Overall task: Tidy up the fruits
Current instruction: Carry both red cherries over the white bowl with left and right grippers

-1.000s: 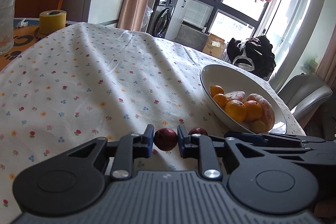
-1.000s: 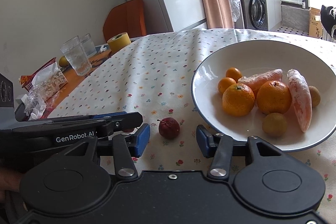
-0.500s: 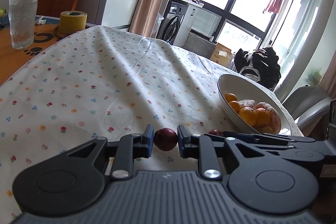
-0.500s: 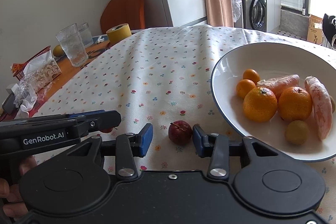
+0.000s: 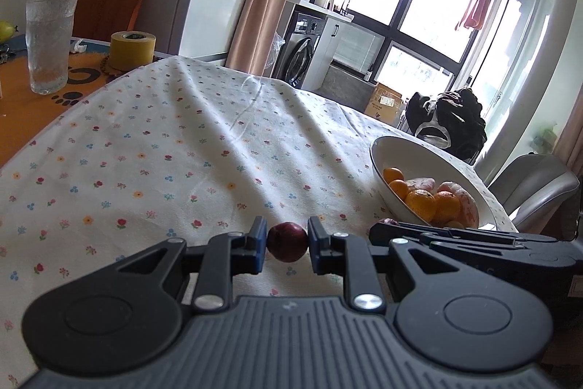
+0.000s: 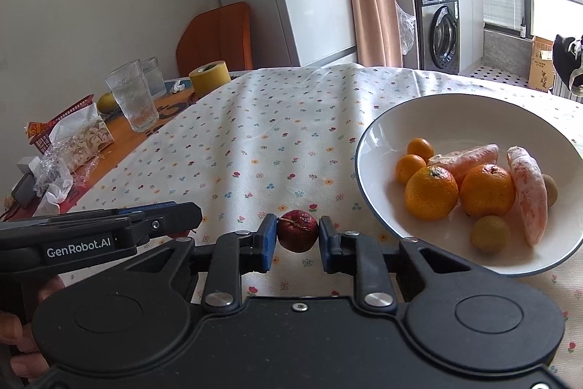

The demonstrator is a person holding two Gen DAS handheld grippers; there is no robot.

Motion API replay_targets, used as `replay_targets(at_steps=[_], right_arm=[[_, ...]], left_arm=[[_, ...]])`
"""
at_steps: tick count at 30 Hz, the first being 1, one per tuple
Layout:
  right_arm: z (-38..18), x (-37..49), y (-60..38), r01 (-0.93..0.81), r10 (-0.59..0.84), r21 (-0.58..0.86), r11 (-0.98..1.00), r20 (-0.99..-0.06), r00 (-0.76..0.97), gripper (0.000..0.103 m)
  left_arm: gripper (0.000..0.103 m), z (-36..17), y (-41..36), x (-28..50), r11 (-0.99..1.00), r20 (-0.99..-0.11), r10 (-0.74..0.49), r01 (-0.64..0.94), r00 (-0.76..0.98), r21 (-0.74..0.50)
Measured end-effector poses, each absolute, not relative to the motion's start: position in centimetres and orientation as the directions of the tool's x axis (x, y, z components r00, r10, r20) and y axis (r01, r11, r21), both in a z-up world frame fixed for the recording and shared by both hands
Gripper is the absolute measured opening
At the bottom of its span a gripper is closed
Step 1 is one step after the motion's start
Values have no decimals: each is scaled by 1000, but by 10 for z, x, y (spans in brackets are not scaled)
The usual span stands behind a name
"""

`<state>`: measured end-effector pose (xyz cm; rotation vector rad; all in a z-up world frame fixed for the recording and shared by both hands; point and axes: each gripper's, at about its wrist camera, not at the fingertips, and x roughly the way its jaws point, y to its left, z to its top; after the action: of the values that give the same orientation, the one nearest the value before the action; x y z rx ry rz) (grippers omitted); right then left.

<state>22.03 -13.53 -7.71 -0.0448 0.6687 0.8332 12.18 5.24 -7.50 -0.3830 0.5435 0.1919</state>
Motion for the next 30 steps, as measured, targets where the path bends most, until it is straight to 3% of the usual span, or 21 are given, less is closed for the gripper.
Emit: replay_targets(at_steps=[30], right_arm=[[-41, 237, -220, -638, 666, 236, 733, -435, 605, 23]], left_arm=[[22, -46, -3, 145, 950, -490, 65, -204, 869, -237]])
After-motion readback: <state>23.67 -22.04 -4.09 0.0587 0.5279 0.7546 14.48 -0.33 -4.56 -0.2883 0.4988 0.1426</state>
